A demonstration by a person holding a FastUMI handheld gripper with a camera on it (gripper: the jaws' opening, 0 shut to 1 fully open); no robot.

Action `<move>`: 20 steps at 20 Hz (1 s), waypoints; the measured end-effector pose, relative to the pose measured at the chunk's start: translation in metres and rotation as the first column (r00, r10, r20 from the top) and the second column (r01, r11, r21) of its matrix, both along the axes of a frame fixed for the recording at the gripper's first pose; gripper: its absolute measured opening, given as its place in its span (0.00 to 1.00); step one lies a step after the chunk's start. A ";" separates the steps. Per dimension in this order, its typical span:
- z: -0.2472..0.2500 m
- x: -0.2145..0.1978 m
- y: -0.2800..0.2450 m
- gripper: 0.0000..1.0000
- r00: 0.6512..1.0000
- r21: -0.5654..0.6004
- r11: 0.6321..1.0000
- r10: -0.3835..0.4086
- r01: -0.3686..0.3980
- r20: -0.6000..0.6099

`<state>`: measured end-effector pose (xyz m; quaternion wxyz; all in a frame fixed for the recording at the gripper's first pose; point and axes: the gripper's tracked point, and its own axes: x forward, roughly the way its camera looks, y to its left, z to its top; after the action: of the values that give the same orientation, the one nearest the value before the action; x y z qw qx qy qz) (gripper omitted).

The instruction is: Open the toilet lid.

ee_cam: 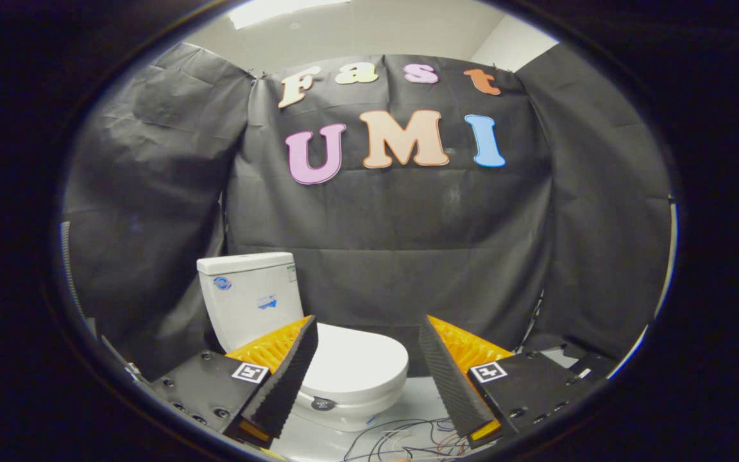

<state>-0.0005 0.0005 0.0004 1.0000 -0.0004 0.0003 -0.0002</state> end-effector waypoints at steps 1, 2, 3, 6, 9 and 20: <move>0.000 0.000 -0.001 0.98 1.000 0.000 1.000 -0.002 0.002 0.002; -0.001 0.003 0.001 0.98 1.000 -0.002 1.000 -0.002 0.002 0.002; -0.001 0.005 0.000 0.98 1.000 0.000 1.000 -0.003 0.003 0.000; -0.007 0.032 0.002 0.98 0.999 -0.003 1.000 -0.002 0.002 -0.041; -0.019 0.054 0.005 0.98 0.997 -0.025 1.000 -0.001 -0.001 -0.083; -0.026 0.124 0.076 0.97 0.996 0.072 0.994 0.083 -0.080 -0.039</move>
<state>0.1233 0.0762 -0.0252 0.9983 0.0347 0.0212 0.0408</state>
